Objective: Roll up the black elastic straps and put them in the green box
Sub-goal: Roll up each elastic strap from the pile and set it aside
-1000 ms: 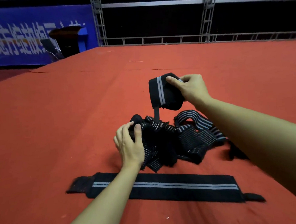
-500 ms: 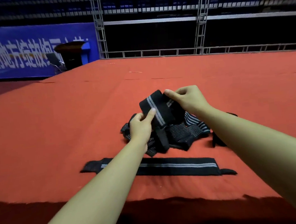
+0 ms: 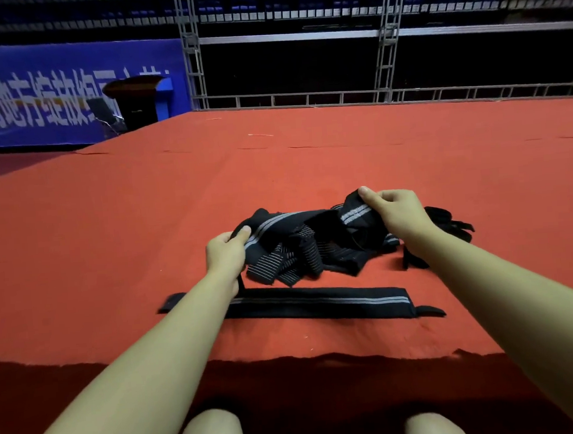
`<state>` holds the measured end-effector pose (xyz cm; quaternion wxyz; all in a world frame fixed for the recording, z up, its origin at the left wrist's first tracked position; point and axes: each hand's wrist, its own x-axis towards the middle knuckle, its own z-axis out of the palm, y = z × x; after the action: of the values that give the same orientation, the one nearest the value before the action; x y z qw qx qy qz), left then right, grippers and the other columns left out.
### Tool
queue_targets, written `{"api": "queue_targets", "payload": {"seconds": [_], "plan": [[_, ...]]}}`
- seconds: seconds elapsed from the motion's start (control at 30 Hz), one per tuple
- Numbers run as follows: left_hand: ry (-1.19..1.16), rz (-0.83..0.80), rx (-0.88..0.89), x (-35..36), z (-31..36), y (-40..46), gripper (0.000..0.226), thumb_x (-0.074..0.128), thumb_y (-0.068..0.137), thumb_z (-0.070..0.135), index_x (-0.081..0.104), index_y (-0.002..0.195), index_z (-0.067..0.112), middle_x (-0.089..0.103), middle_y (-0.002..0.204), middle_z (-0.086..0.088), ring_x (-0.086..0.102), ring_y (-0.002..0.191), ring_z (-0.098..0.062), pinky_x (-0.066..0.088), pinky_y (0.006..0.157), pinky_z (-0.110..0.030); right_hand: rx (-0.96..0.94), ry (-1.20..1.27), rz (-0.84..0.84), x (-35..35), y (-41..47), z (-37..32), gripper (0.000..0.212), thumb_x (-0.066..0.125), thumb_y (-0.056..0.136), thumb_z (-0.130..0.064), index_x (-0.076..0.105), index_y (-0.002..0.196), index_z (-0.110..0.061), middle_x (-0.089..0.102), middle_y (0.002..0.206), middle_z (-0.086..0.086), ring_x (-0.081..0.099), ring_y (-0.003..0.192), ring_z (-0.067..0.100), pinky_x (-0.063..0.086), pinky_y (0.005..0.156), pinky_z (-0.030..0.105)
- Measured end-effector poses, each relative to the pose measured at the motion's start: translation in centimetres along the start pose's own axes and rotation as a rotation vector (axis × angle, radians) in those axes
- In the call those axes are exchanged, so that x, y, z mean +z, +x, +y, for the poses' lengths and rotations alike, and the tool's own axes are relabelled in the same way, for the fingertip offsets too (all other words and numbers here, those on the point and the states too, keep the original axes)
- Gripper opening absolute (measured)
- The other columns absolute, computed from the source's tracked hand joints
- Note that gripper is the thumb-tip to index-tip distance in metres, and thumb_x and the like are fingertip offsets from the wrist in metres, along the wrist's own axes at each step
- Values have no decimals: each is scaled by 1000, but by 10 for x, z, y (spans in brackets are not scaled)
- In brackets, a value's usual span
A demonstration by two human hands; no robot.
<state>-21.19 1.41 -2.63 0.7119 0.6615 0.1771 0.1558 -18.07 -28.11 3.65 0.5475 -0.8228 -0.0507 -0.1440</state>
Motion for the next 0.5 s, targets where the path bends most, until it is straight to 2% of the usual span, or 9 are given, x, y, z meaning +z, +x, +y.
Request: {"api": "queue_targets", "payload": {"seconds": [0.1, 0.2, 0.3, 0.43, 0.5], "plan": [[1, -23, -5, -2, -4, 0, 15, 69, 96, 28, 73, 91, 14, 67, 71, 1, 54, 60, -16, 39, 54, -27, 46, -28, 96, 1, -3, 9, 52, 65, 96, -51, 69, 73, -5, 56, 63, 1, 50, 59, 15, 40, 59, 31], [-1, -64, -29, -1, -4, -3, 11, 70, 97, 22, 74, 94, 13, 65, 65, 4, 54, 45, -6, 39, 45, -19, 111, -2, 234, 4, -2, 17, 55, 64, 96, -51, 70, 76, -1, 61, 66, 4, 55, 64, 19, 45, 62, 33], [-4, -82, -57, -6, -5, -2, 11, 71, 96, 21, 75, 99, 11, 68, 64, 3, 54, 40, -3, 39, 43, -17, 170, -20, 350, 3, 0, 27, 53, 63, 95, -54, 69, 69, -9, 65, 67, 5, 60, 68, 23, 51, 66, 39], [2, -58, -93, -11, -7, 1, 9, 73, 95, 22, 75, 91, 14, 64, 55, 5, 48, 44, -11, 34, 49, -23, 164, -48, 369, 5, -8, 27, 49, 60, 99, -51, 67, 69, -12, 61, 66, 2, 57, 70, 22, 40, 60, 33], [-18, -23, -125, -10, -5, 4, 13, 73, 94, 24, 74, 88, 13, 68, 64, 0, 51, 54, -16, 39, 56, -26, 147, 16, 281, 11, -14, 26, 52, 59, 100, -51, 69, 80, -5, 62, 72, 3, 55, 69, 18, 42, 57, 29]]}}
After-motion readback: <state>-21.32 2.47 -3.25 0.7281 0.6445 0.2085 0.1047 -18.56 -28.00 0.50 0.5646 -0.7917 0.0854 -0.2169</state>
